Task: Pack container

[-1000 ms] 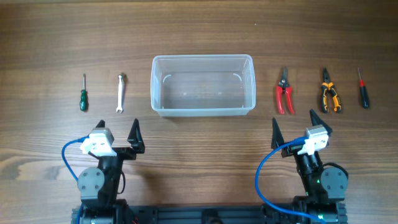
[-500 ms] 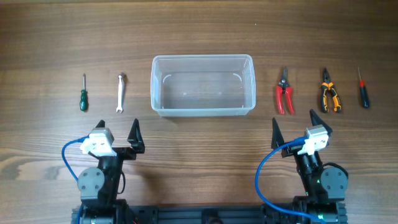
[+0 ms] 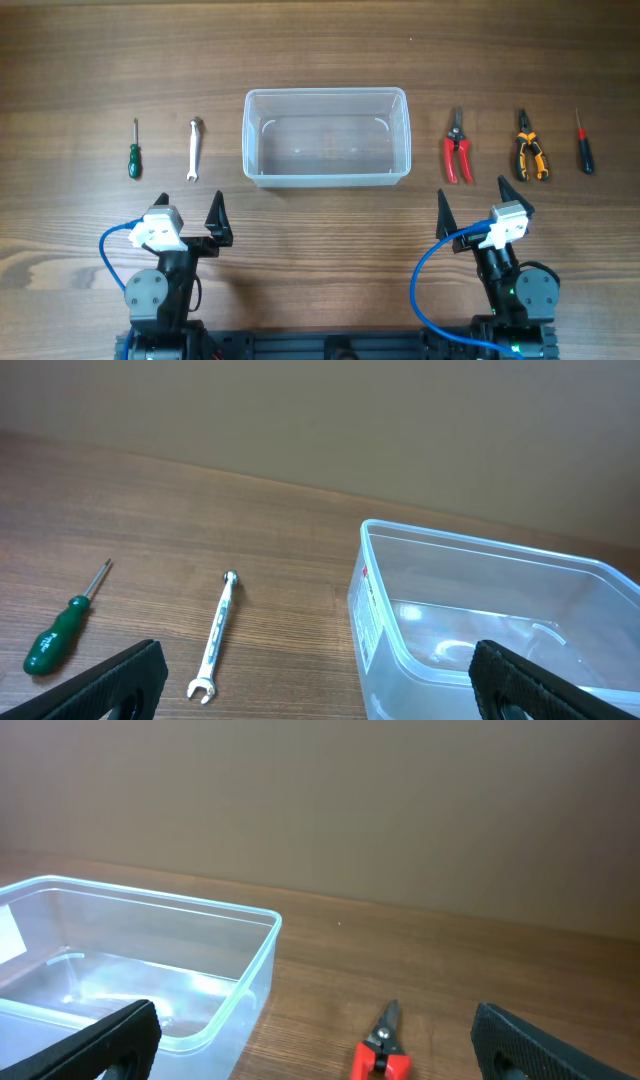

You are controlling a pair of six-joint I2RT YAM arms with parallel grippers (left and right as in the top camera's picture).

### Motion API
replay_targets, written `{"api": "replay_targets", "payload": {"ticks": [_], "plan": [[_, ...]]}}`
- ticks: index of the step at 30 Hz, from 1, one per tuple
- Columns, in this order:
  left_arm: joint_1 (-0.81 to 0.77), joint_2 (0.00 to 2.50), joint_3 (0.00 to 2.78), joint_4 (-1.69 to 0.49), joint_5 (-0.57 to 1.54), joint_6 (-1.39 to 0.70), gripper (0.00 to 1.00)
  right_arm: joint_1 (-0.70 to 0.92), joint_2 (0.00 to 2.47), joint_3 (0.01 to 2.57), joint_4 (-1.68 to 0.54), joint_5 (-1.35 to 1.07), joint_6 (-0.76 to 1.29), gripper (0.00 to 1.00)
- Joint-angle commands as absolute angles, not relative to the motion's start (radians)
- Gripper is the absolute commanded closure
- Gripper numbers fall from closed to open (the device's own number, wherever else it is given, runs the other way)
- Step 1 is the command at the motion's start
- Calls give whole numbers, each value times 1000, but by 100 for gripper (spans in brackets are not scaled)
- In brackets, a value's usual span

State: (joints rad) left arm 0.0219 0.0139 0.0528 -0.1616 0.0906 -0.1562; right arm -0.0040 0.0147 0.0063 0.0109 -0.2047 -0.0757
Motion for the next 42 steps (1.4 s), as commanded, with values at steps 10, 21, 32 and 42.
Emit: {"api": "replay_targets", "payload": {"ticks": [10,21,32,42], "plan": [[29,7,45,-158,88,-169,0,2,3,6,18,-239,69,0],[29,7,45,-158,88,-169,0,-4,31,113,29,-278,1,0],[29,7,45,-158,88,-169,0,-146,430,607,-418,-189,-187,0],[29,7,45,-158,88,-169,0,-220,1039,1264,-1039,-487,-487,0]]}}
